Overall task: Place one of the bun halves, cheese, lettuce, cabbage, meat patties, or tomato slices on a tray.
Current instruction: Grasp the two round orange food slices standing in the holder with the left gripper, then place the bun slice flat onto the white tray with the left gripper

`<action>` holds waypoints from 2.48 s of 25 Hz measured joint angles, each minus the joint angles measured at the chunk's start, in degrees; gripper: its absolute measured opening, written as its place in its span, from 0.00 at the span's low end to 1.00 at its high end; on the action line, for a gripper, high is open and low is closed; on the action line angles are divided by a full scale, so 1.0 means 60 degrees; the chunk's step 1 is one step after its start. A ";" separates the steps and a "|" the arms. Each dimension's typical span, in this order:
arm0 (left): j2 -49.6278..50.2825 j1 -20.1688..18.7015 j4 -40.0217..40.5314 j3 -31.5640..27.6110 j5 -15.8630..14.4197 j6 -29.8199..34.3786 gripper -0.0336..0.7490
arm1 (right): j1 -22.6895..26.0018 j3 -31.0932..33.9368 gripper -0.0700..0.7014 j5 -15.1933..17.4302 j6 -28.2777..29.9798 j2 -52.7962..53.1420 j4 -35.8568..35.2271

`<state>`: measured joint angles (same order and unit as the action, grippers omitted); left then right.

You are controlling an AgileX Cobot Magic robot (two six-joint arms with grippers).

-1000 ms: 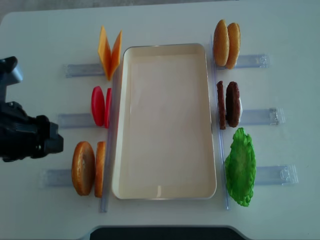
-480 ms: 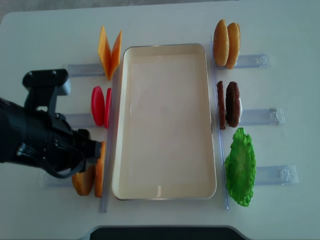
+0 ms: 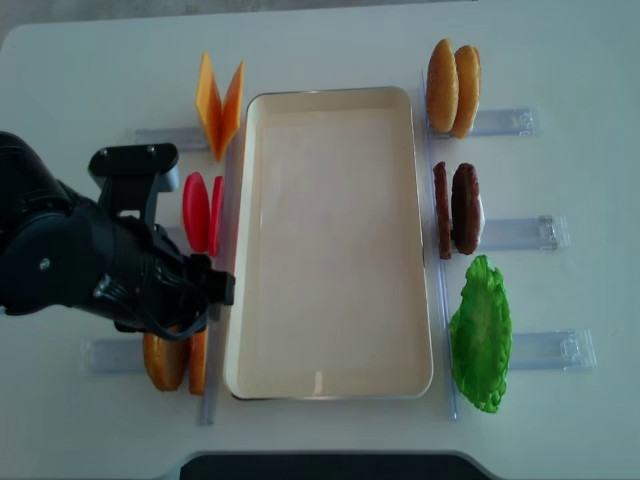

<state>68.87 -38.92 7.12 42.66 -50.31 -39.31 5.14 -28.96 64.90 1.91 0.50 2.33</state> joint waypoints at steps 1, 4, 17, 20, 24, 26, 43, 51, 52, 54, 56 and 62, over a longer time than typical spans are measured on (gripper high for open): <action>0.0000 0.0000 0.0000 0.0000 0.0045 -0.0022 0.57 | 0.0000 0.0000 0.45 0.0000 0.0000 0.0000 0.0000; 0.0122 0.0000 0.0010 0.0000 0.0064 -0.0041 0.59 | 0.0000 0.0000 0.45 0.0000 0.0000 0.0000 0.0000; 0.1405 0.0000 0.0021 0.0000 0.0252 -0.0051 0.60 | 0.0000 0.0000 0.45 0.0000 0.0000 0.0000 0.0000; 0.1476 0.0000 0.0121 0.0000 0.0263 -0.0051 0.60 | 0.0000 0.0000 0.45 0.0000 0.0000 0.0000 0.0000; 0.1526 0.0000 0.0226 0.0000 0.0263 -0.0055 0.60 | 0.0000 0.0000 0.45 0.0000 0.0000 0.0000 0.0000; 0.1666 0.0000 0.0244 0.0000 0.0263 -0.0055 0.60 | 0.0000 0.0000 0.45 0.0000 0.0000 0.0000 0.0000; 0.2069 0.0000 0.0289 0.0000 0.0263 0.0107 0.42 | 0.0000 0.0000 0.45 0.0000 0.0000 0.0000 0.0000; 0.2069 0.0000 0.0162 0.0862 -0.1059 0.0650 0.28 | 0.0000 0.0000 0.45 0.0000 0.0000 0.0000 0.0000; 0.2069 0.0000 0.0146 0.1022 -0.1295 0.0736 0.27 | 0.0000 0.0000 0.45 0.0000 0.0000 0.0000 0.0000; 0.2086 0.0000 0.0057 0.1403 -0.1670 0.0932 0.27 | 0.0000 0.0000 0.45 0.0000 0.0000 0.0000 0.0000; 0.2086 0.0000 -0.0150 0.1729 -0.1770 0.1154 0.26 | 0.0000 0.0000 0.45 0.0000 0.0000 0.0000 0.0000; 0.2086 -0.0010 -0.0747 0.2366 -0.1877 0.1994 0.26 | 0.0000 0.0000 0.45 0.0000 0.0000 0.0000 0.0000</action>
<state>81.39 -38.98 2.64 56.86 -61.57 -27.34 5.14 -28.96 64.90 1.91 0.50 2.33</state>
